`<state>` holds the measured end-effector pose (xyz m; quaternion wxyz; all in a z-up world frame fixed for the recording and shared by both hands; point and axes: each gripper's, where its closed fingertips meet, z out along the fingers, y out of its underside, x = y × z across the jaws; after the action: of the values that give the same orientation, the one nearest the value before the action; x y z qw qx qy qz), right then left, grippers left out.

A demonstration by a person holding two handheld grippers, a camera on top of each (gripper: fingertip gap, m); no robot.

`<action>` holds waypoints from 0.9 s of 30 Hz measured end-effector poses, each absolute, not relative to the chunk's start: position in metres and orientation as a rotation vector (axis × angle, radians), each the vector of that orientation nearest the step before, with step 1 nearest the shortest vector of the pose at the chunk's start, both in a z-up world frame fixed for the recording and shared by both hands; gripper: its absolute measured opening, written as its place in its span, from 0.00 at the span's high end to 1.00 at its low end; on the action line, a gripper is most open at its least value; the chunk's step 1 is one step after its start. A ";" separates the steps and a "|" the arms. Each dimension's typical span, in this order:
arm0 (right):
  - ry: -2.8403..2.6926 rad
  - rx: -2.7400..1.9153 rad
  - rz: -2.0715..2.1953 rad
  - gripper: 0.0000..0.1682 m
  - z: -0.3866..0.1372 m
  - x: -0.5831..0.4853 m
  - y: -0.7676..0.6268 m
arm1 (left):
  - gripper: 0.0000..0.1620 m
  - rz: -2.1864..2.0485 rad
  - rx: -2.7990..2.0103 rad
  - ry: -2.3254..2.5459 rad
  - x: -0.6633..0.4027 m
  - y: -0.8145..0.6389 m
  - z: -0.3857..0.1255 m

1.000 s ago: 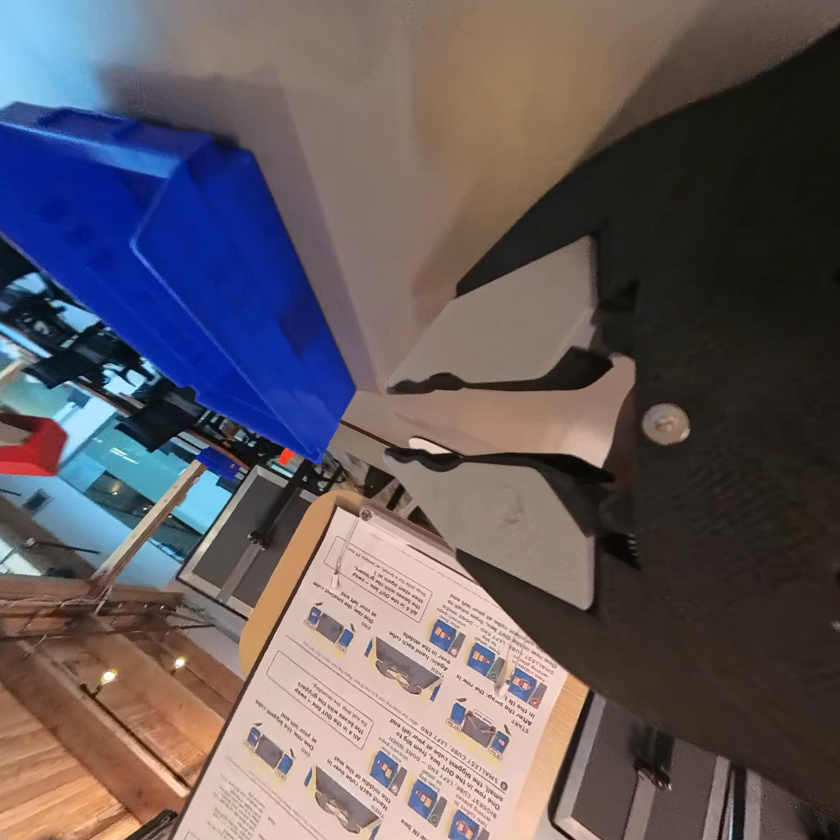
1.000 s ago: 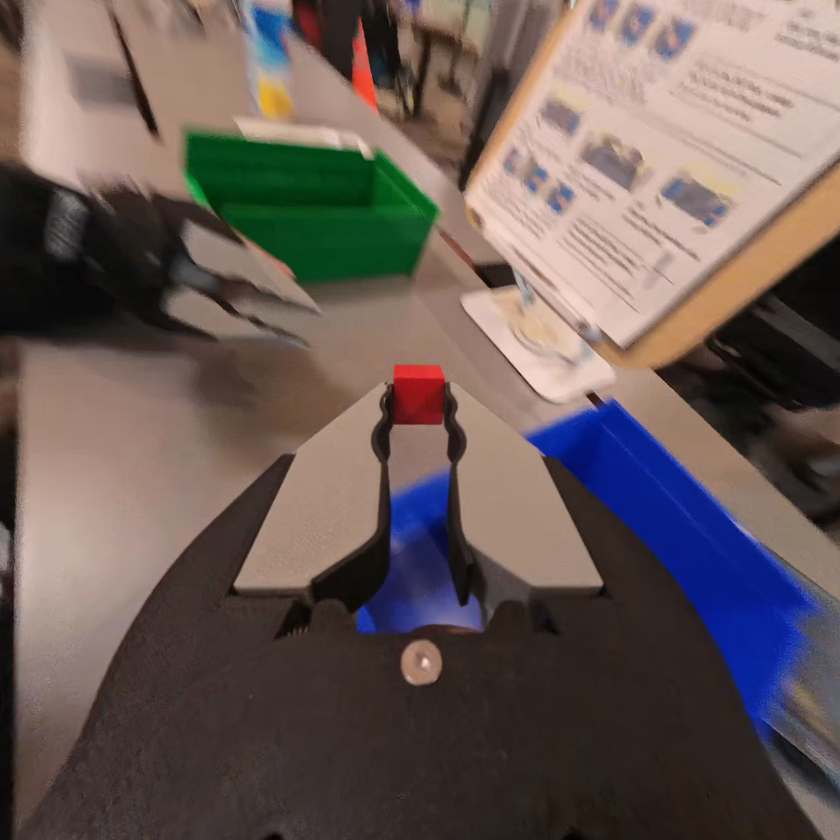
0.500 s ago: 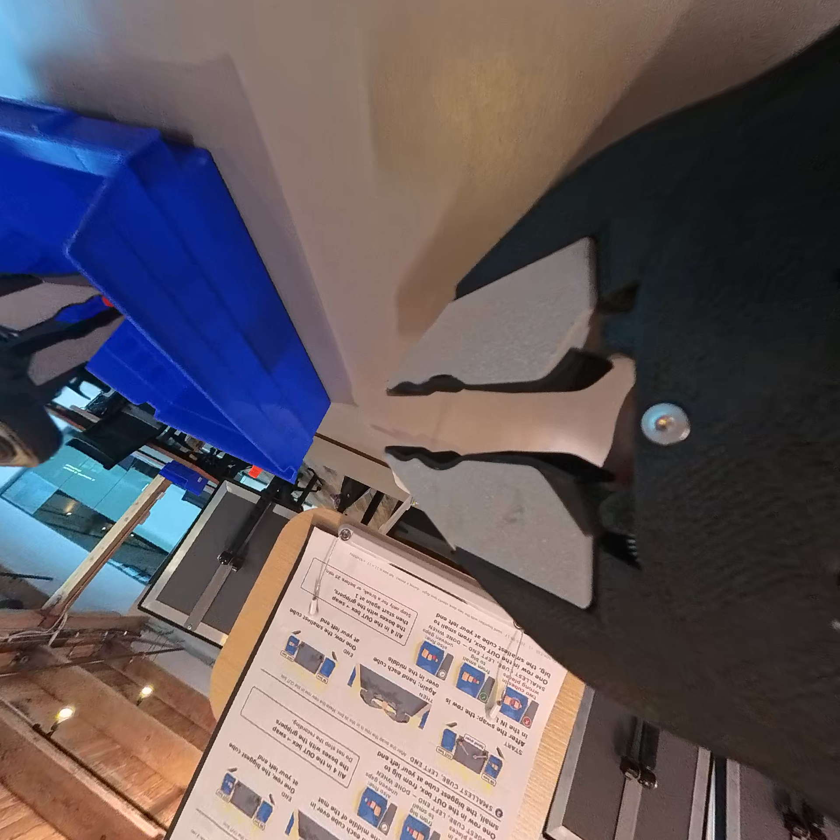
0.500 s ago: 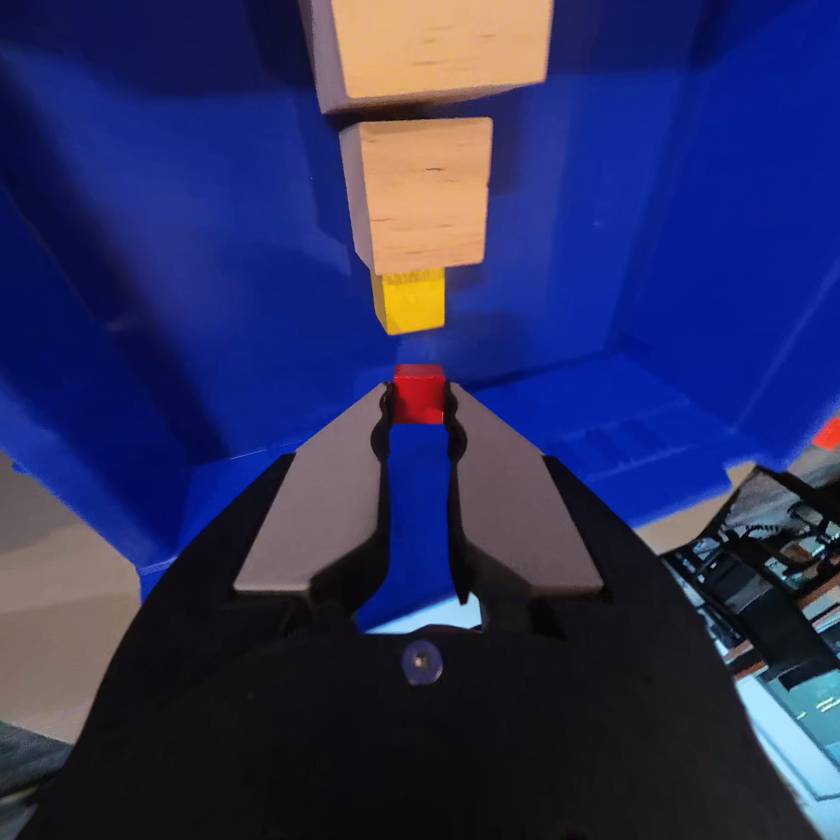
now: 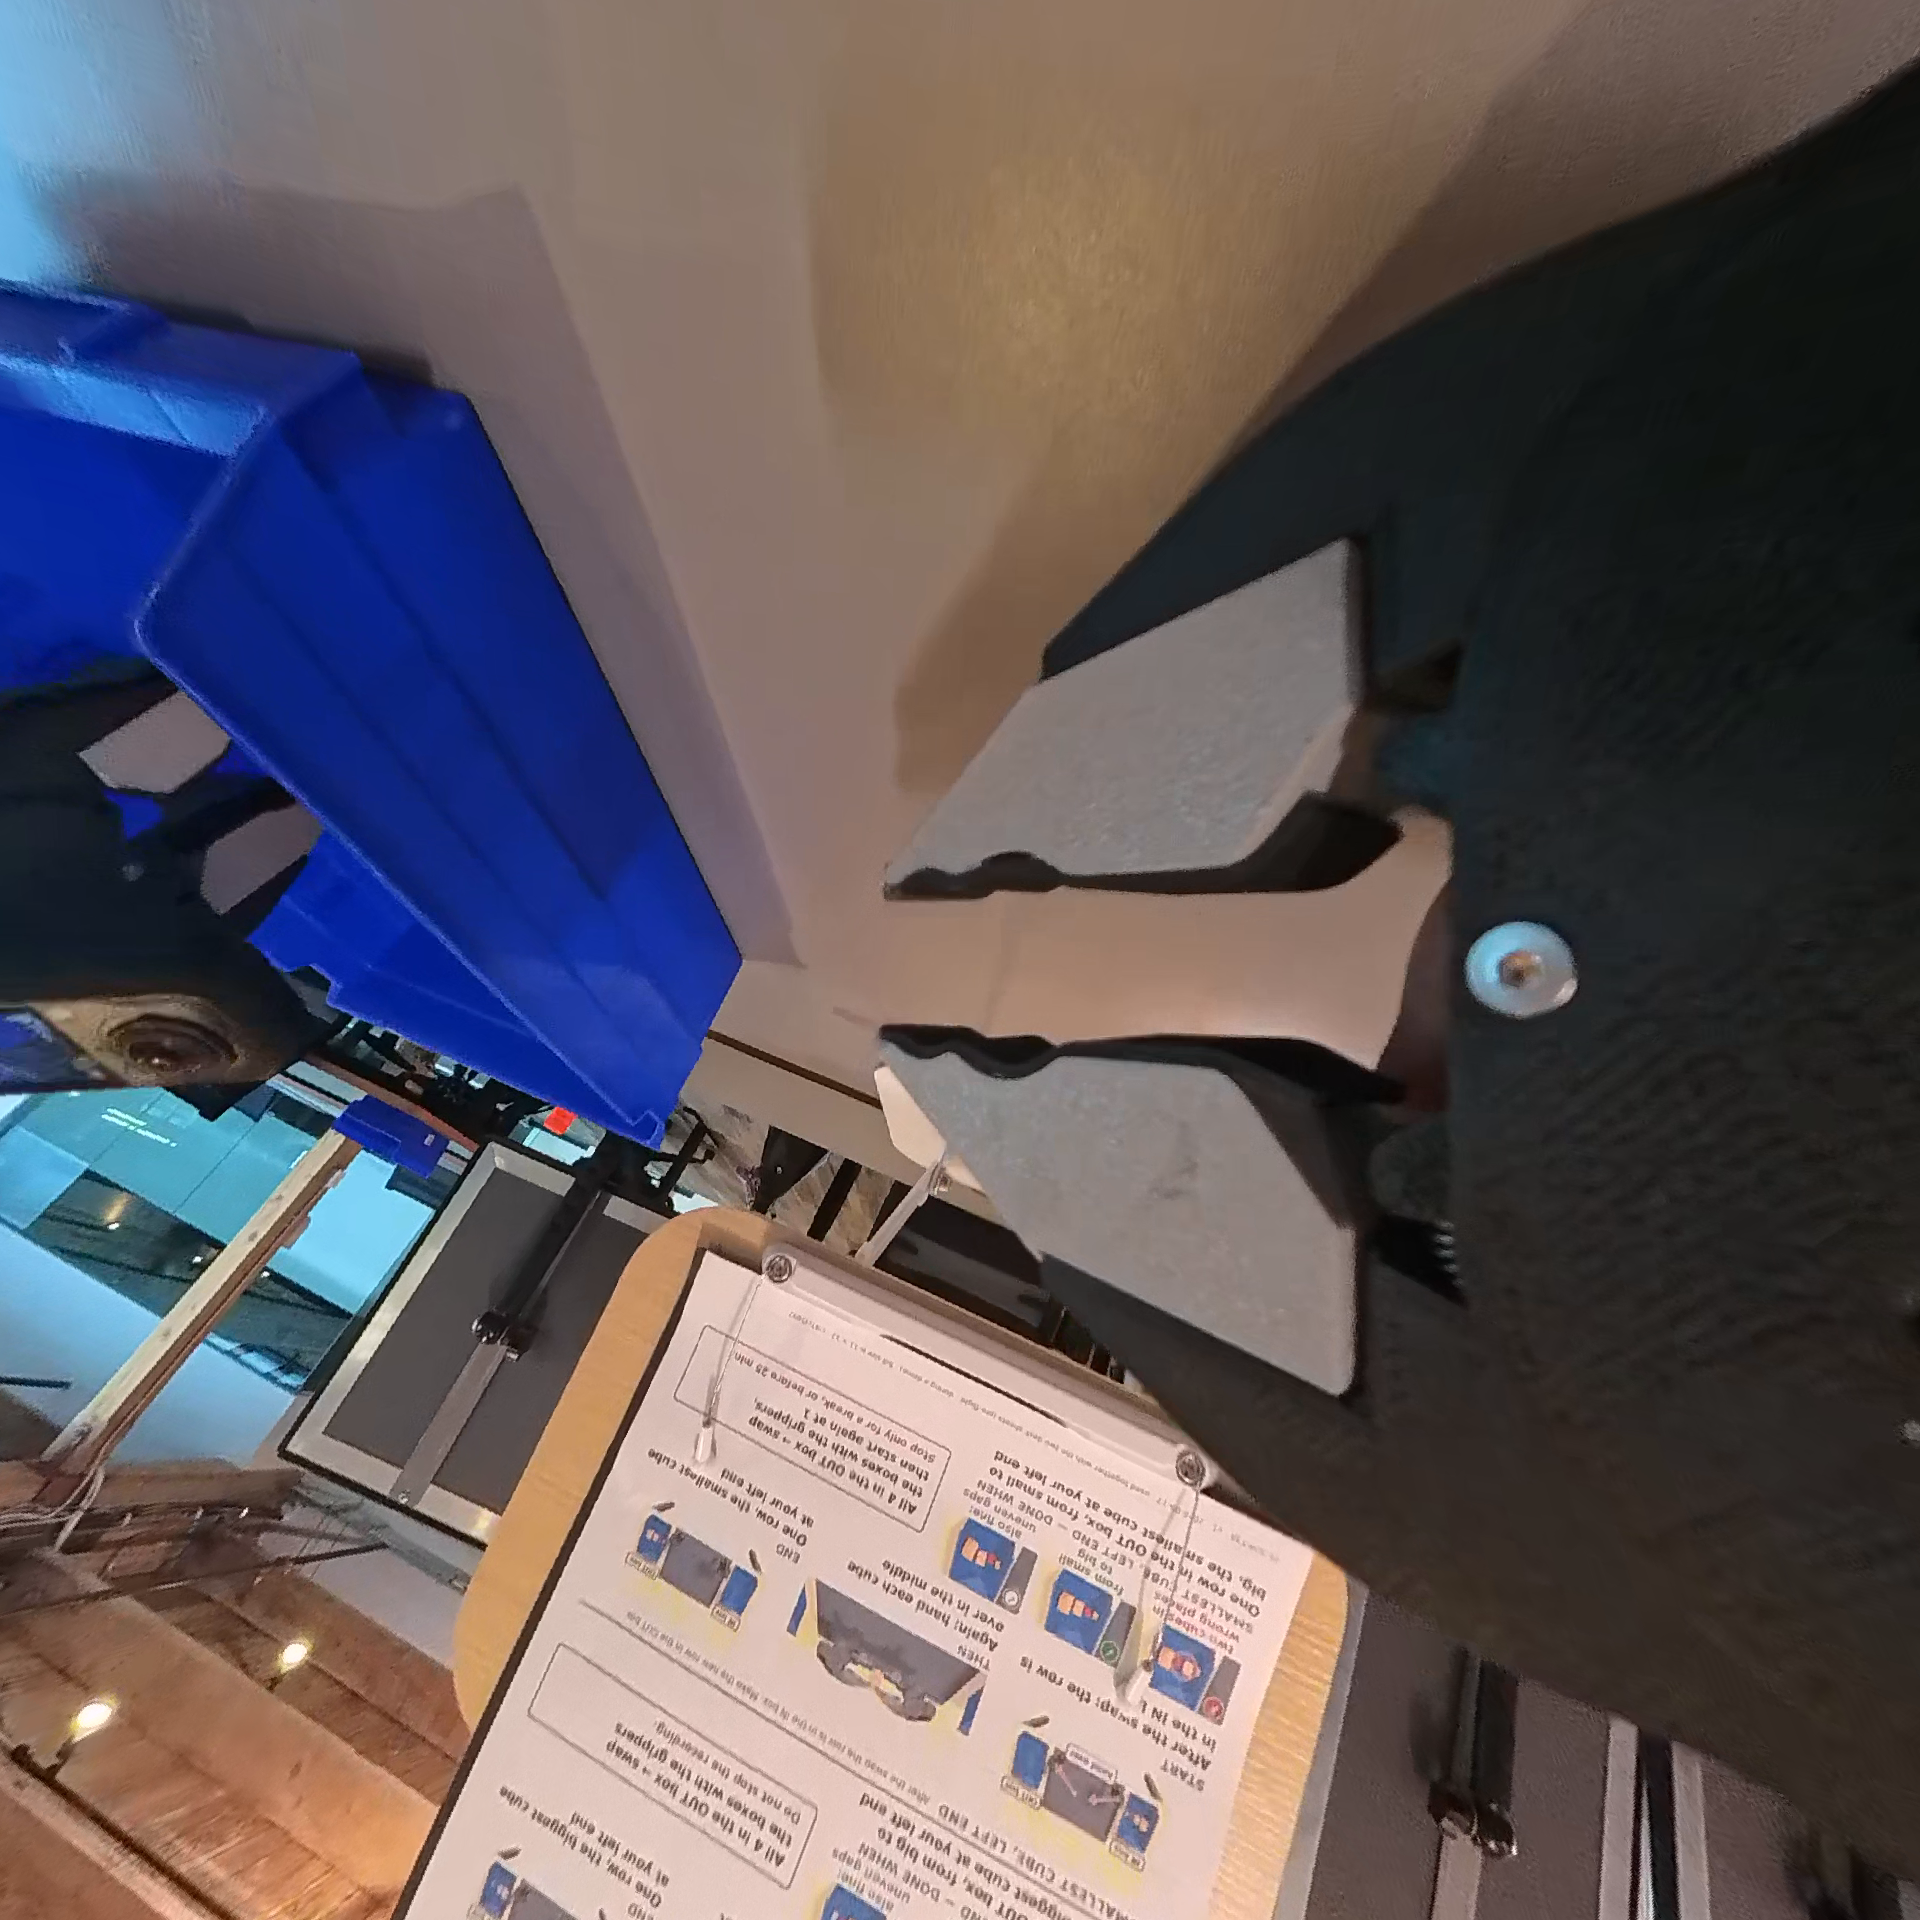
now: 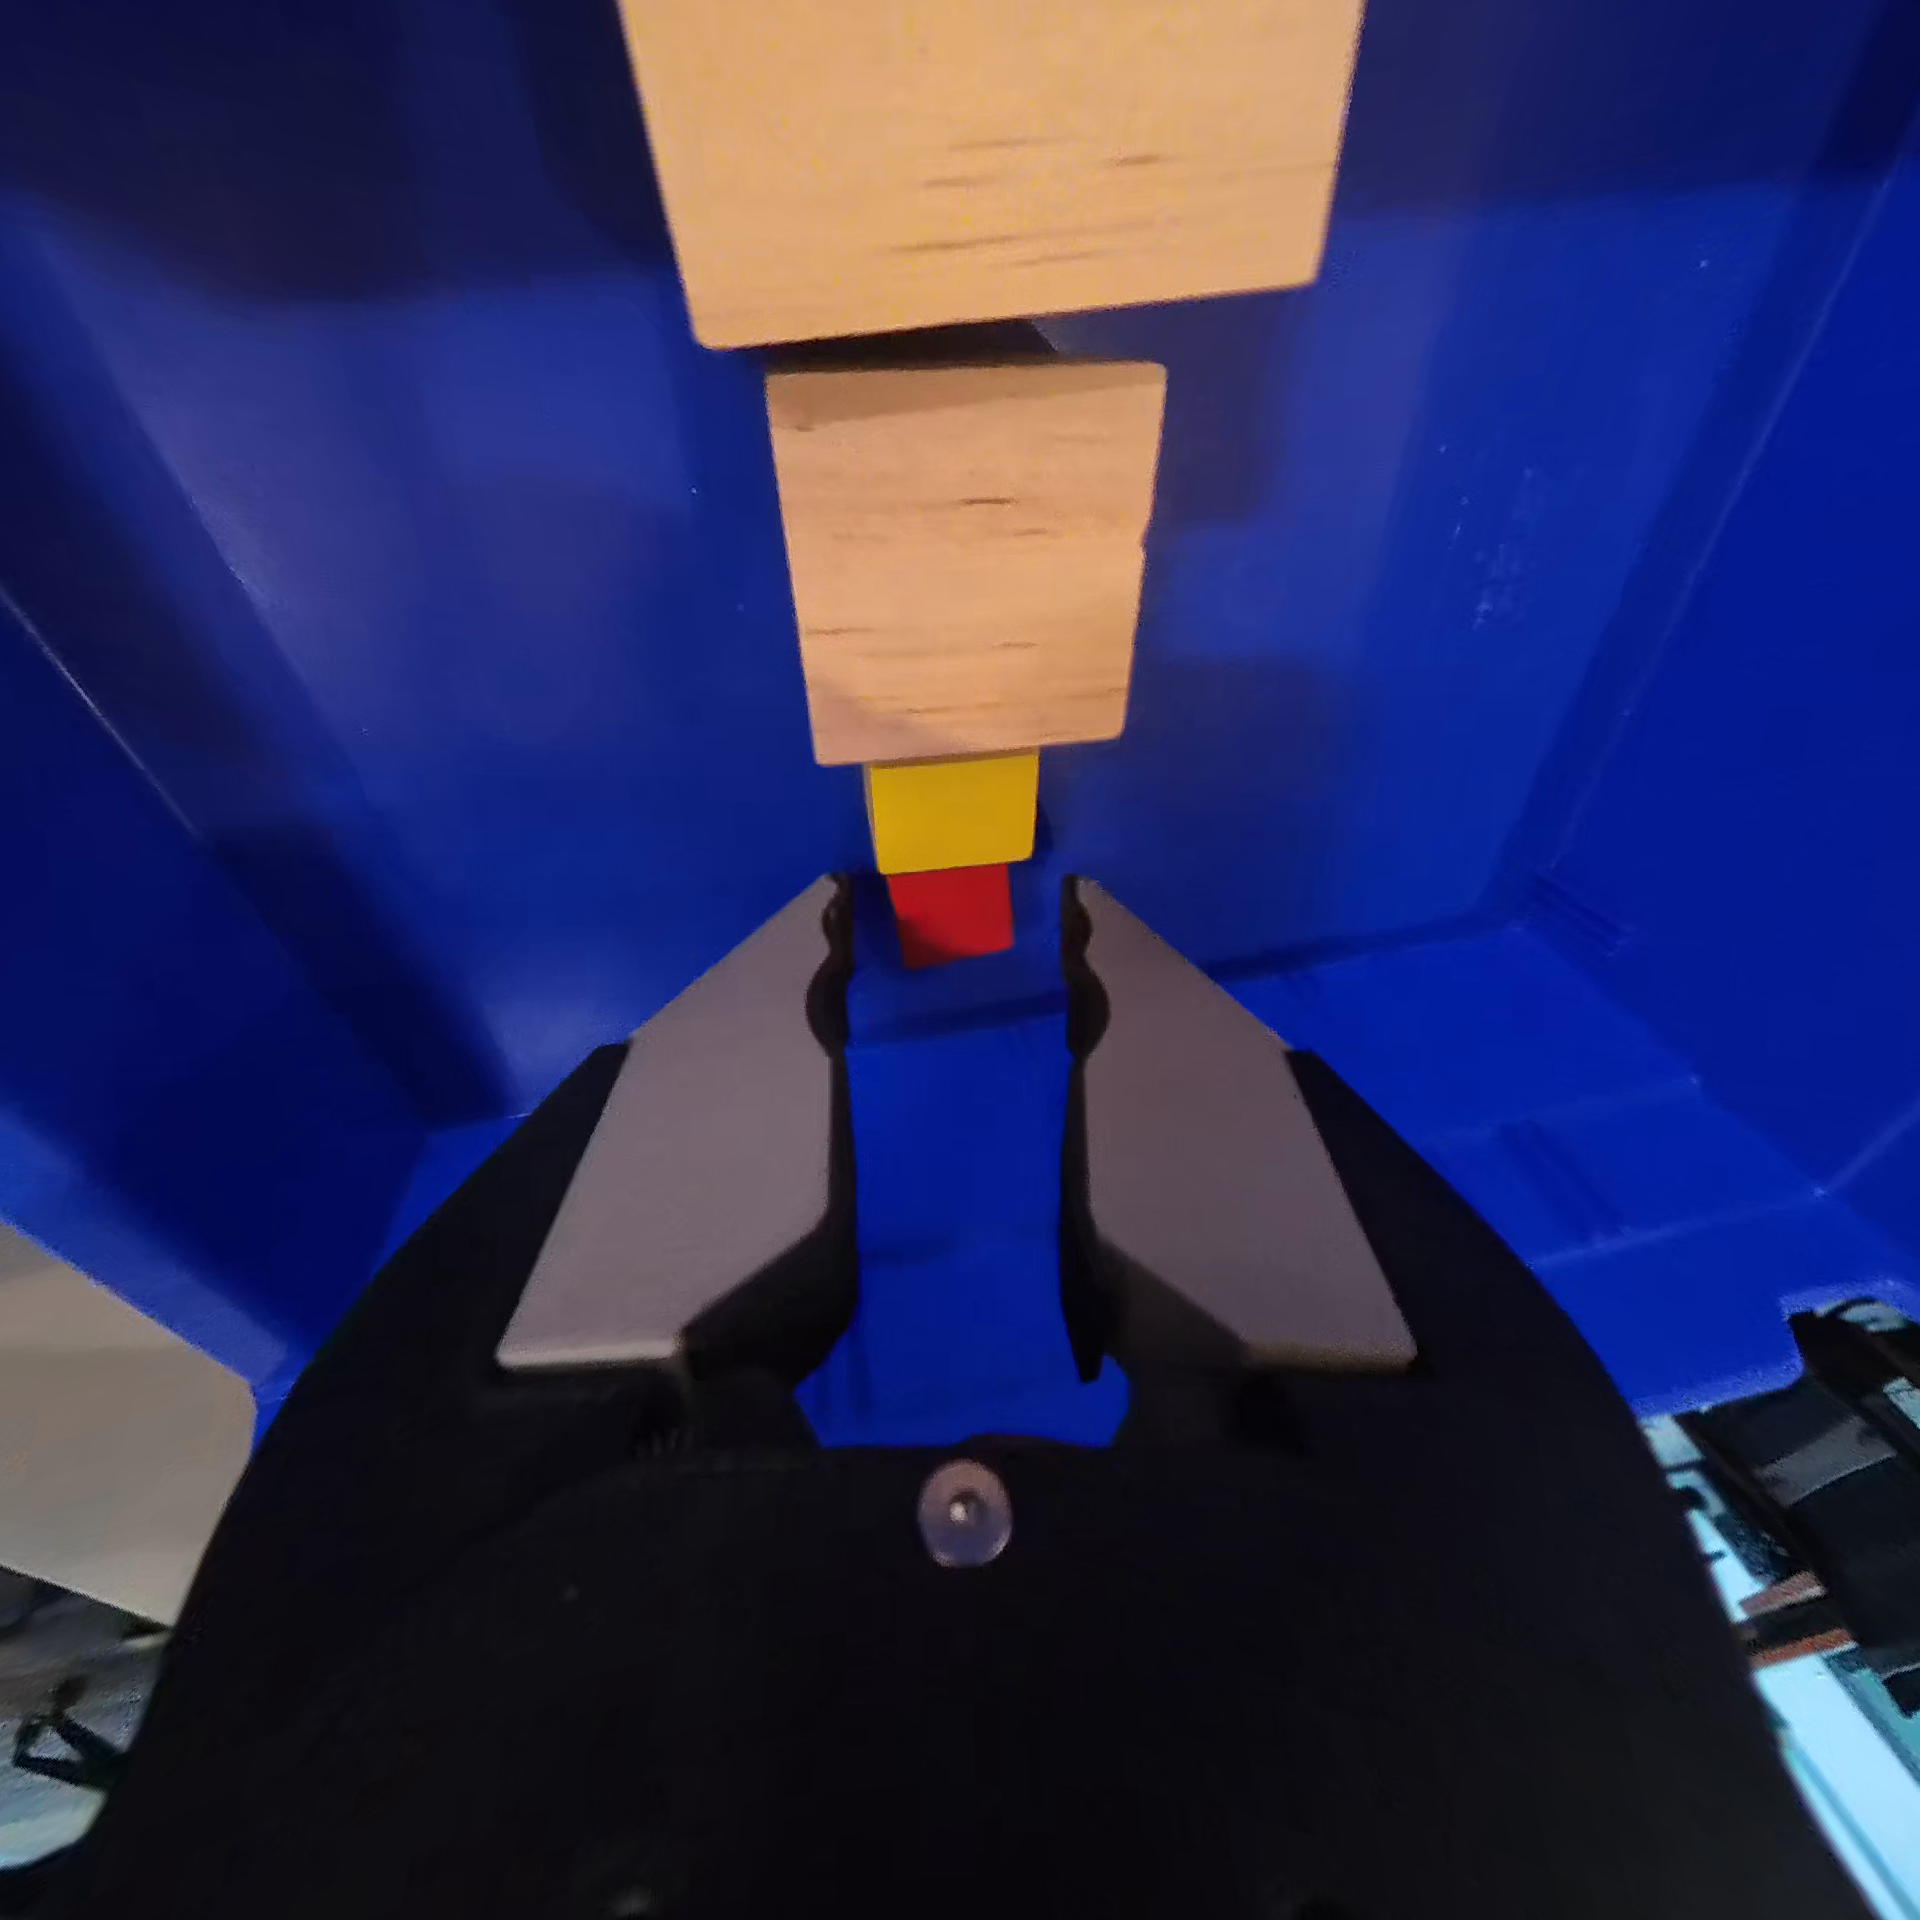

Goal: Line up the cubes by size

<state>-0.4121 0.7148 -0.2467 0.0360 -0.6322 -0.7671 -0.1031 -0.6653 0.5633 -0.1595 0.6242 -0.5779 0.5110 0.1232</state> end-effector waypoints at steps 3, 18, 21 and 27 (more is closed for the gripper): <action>-2.289 -1.966 -0.347 0.69 -0.235 -0.409 0.718 | 0.85 0.257 -1.374 1.166 -0.666 0.565 -0.165; -1.191 -1.799 0.383 0.55 -0.135 -0.439 0.553 | 0.79 -0.079 -1.751 0.731 -0.685 0.529 -0.165; -1.043 -1.790 0.512 0.57 -0.153 -0.434 0.522 | 0.79 -0.158 -1.759 0.654 -0.694 0.489 -0.149; -0.830 -1.840 0.622 0.50 -0.160 -0.434 0.513 | 0.77 -0.068 -1.806 0.465 -0.744 0.444 -0.134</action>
<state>-0.4343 0.5132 -0.1602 0.4920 -0.7584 -0.3421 0.2565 -0.7438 0.4439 -0.1339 0.5955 -0.7774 0.2003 -0.0293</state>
